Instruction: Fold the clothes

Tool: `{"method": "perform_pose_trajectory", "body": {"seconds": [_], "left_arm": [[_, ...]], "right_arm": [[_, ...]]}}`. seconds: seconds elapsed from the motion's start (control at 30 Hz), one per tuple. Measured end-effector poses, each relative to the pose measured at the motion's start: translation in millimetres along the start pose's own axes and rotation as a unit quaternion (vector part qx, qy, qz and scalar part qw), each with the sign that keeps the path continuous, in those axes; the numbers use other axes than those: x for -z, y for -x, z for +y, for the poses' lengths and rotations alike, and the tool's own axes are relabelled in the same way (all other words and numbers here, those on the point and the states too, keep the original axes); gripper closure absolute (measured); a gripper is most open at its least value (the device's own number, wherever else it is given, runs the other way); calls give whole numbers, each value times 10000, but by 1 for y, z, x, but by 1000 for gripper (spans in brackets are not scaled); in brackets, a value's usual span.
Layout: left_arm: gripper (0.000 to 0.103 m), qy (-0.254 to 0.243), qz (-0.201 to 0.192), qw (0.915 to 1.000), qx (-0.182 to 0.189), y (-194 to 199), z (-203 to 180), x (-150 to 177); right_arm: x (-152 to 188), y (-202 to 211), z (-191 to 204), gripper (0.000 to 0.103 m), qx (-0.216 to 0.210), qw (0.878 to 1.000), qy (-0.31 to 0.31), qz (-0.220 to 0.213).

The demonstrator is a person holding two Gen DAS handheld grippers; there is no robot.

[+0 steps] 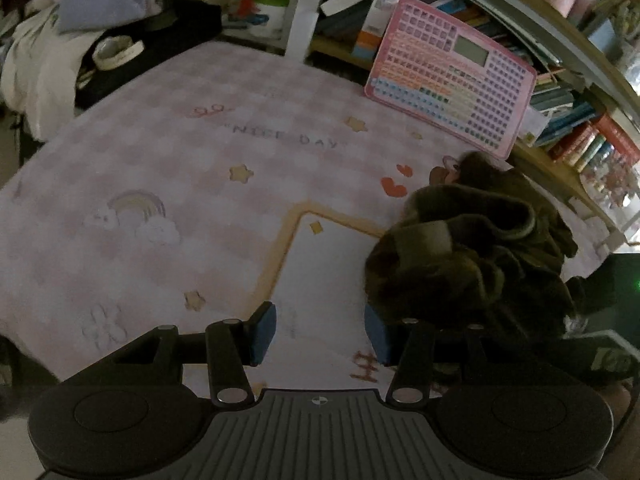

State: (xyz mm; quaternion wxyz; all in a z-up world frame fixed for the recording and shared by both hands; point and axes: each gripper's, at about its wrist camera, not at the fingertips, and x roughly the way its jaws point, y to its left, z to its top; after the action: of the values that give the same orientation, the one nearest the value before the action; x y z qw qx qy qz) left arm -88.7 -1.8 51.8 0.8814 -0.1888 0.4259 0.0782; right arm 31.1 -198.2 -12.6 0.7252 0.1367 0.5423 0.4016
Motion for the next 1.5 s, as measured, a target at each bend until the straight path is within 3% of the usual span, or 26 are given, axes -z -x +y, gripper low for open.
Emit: {"method": "perform_pose_trajectory", "body": {"seconds": [0.17,0.27,0.3,0.4,0.5,0.6,0.73,0.83,0.97,1.0,1.07,1.13,1.2,1.23,1.37,1.4,1.5], "left_arm": [[54,-274,-34,9993,234,-4,12,-17],[53,-601,-67,9975,378,-11,10,-30],[52,-727,-77,9964,435,-14,7,-35],[47,-1140,-99,9910,691,-24,-13,-47],[45,-1628,-116,9813,1024,-35,-43,-56],[42,-2337,-163,9635,1297,-44,-80,-58],[42,-3022,-485,9459,1079,-58,-113,-63],[42,-3153,-381,9382,1373,-69,-124,-72],[42,-3373,-144,9284,1553,-88,-147,-73],[44,-3395,-91,9278,1543,-93,-152,-71],[61,-3439,-26,9262,1543,-101,-160,-68],[96,-3444,-62,9244,1641,-101,-162,-69],[101,-3448,-99,9224,1738,-101,-164,-70],[101,-3351,-192,9244,1809,-97,-161,-75],[101,-1853,-849,9540,2198,-54,-104,-136],[101,-1543,-898,9615,2087,-53,-86,-149],[89,-1075,-682,9856,1117,-76,-35,-170]], "right_arm": [[4,-17,23,92,55,9997,205,-116],[14,-14,26,71,48,9997,124,-181],[17,-11,29,57,5,9996,186,-212],[25,8,36,35,-19,9981,430,-438],[32,35,23,34,240,9963,200,-795],[51,74,-3,34,553,9886,-460,-1325],[88,125,-40,34,1026,9628,-1388,-2079],[110,148,-60,35,1387,9389,-1945,-2478],[123,164,-80,35,1877,9153,-2366,-2666],[124,164,-81,35,1919,9122,-2412,-2698],[122,164,-83,35,1936,9093,-2462,-2741],[121,166,-86,35,1941,9080,-2482,-2763],[120,166,-86,35,1952,9069,-2497,-2774],[120,167,-87,35,1964,9062,-2503,-2784],[117,171,-89,35,2148,8988,-2544,-2853],[117,171,-91,35,2195,8969,-2566,-2854],[119,173,-99,35,2285,8930,-2672,-2809]]}}
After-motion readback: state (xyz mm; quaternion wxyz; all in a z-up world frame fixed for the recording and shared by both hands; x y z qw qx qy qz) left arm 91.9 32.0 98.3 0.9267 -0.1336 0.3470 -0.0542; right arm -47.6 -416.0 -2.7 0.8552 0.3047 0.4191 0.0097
